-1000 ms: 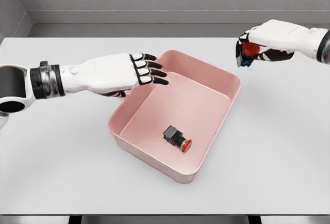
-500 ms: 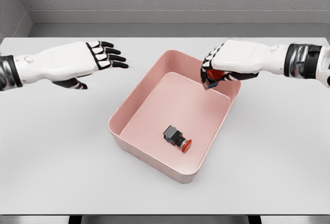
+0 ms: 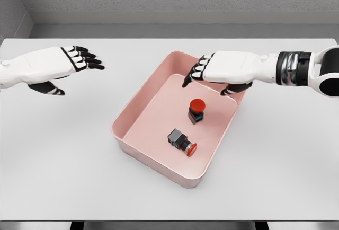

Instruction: Put the industrial switch in the basket with both arms

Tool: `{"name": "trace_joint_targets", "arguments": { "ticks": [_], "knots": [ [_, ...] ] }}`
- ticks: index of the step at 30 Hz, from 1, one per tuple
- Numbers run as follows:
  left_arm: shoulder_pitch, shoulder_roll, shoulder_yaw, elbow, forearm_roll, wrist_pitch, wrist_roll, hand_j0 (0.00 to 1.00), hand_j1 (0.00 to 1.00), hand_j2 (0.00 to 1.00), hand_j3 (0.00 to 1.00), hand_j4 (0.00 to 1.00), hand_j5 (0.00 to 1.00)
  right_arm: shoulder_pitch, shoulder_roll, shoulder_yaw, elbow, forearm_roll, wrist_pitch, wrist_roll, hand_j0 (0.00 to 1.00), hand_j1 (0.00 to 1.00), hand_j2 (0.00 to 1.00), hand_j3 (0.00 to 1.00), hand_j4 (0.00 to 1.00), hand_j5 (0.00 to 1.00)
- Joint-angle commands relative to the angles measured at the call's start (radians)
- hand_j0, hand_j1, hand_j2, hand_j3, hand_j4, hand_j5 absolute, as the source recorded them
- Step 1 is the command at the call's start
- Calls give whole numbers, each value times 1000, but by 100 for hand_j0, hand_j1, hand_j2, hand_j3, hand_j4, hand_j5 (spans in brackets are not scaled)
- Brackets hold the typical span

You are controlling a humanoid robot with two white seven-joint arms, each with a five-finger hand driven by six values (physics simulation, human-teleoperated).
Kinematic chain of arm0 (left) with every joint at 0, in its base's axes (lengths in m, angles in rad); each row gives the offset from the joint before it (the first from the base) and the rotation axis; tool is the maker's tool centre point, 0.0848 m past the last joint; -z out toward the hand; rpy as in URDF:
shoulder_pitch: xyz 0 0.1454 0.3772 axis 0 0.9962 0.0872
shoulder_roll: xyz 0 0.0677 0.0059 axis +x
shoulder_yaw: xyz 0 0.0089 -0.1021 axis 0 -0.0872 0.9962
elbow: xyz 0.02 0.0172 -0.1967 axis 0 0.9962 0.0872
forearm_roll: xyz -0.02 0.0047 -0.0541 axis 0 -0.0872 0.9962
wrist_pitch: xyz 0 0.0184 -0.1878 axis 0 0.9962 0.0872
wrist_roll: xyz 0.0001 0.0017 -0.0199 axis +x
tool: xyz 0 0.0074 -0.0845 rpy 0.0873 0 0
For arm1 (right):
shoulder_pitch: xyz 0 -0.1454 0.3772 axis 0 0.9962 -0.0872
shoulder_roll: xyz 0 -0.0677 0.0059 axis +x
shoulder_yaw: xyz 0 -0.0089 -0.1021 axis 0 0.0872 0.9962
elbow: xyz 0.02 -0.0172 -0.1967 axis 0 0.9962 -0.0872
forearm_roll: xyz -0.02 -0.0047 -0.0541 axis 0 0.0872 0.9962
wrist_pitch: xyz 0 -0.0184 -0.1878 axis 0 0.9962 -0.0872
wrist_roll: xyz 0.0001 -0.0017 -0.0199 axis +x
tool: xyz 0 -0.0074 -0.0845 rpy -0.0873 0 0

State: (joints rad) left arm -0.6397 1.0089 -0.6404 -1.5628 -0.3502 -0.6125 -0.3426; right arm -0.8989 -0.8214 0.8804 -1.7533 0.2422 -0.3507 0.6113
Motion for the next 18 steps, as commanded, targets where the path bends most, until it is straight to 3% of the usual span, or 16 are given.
{"name": "trace_joint_targets", "arguments": {
  "ticks": [1,4,8,11,15,18],
  "knots": [
    [0,8,1,20,8,2,1,100,100,100,100,100,100,0,1,0,0,-3,2,0,100,100,100,100,100,100],
    [0,17,1,23,27,2,-6,100,100,100,100,100,100,-11,-10,-17,1,-3,38,0,100,100,100,100,100,100],
    [5,17,-1,21,31,2,-3,100,100,100,100,100,100,-9,-19,-106,0,-9,36,0,100,100,100,100,100,100],
    [34,17,1,23,33,2,-1,100,100,100,100,100,100,2,-74,-173,0,-12,24,0,100,100,100,100,100,100],
    [35,16,13,24,33,2,-4,100,100,100,100,100,100,17,-131,-185,1,-12,-24,0,100,100,100,100,100,100],
    [35,17,16,43,33,2,-4,100,100,100,100,100,100,215,-185,-389,3,-12,-88,0,100,100,100,100,100,100]
  ]
}}
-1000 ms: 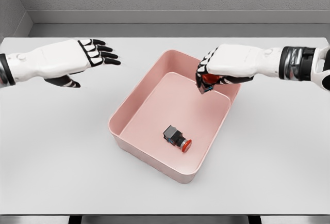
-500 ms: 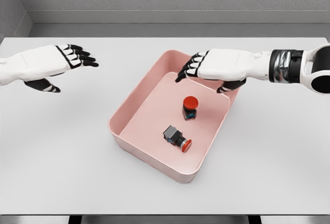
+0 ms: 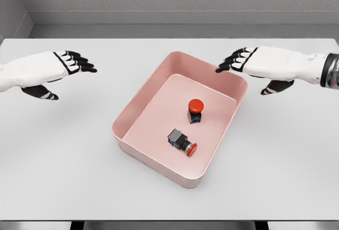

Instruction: Put the industrial switch in the basket with both arms

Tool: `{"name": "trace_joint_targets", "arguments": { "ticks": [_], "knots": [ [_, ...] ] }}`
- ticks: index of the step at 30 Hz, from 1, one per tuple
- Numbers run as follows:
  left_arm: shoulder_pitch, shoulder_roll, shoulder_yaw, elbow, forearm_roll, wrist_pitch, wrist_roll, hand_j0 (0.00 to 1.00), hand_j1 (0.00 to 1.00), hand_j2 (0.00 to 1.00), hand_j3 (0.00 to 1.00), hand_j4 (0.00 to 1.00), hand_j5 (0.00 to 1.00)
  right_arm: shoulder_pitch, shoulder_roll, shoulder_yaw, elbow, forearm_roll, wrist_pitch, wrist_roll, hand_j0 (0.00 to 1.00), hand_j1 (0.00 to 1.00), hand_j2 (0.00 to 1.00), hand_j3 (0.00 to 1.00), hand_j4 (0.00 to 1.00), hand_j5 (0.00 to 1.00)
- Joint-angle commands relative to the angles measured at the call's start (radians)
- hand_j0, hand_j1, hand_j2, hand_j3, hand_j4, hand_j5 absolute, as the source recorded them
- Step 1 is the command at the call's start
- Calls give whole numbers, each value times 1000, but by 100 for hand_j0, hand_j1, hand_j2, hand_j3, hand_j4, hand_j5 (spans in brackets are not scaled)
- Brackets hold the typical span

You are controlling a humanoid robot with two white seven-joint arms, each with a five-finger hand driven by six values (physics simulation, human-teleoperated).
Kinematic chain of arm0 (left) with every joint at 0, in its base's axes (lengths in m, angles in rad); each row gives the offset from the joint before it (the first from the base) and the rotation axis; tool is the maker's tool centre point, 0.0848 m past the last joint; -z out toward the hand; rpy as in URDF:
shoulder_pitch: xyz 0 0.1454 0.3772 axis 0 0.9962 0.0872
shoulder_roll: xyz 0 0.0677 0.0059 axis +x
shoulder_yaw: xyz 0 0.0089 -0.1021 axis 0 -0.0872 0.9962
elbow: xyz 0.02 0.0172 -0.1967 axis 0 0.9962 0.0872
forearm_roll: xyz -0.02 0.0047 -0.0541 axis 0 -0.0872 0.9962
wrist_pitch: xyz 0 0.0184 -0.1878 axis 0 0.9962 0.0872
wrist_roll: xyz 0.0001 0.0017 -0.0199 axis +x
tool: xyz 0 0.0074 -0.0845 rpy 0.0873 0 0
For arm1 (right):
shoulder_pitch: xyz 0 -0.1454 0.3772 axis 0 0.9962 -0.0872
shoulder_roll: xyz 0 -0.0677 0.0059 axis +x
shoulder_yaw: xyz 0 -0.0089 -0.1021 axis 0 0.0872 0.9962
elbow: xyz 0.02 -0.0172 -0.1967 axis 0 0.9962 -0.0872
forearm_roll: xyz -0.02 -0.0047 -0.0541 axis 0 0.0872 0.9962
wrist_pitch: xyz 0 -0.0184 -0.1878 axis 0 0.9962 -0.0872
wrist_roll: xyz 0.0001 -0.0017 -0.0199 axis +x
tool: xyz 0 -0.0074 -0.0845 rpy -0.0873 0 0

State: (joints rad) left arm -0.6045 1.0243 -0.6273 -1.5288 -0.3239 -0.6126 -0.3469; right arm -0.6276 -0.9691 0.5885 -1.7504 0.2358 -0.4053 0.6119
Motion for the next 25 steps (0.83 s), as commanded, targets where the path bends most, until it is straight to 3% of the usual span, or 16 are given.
{"name": "trace_joint_targets", "arguments": {
  "ticks": [1,3,11,25],
  "knots": [
    [2,0,6,10,6,2,0,100,100,100,100,100,100,23,-43,-173,2,-6,-66,-1,100,100,100,100,100,100],
    [2,0,6,10,6,2,0,100,100,100,100,100,100,80,-62,-217,3,-6,-112,-12,100,100,100,100,100,100],
    [2,2,8,10,8,2,0,100,100,100,100,100,100,123,-77,-225,15,-6,-158,-12,100,100,100,100,100,100],
    [2,4,11,32,5,2,-1,100,100,100,100,100,100,128,-75,-223,9,-6,-156,-12,100,100,100,100,100,100]
  ]
}}
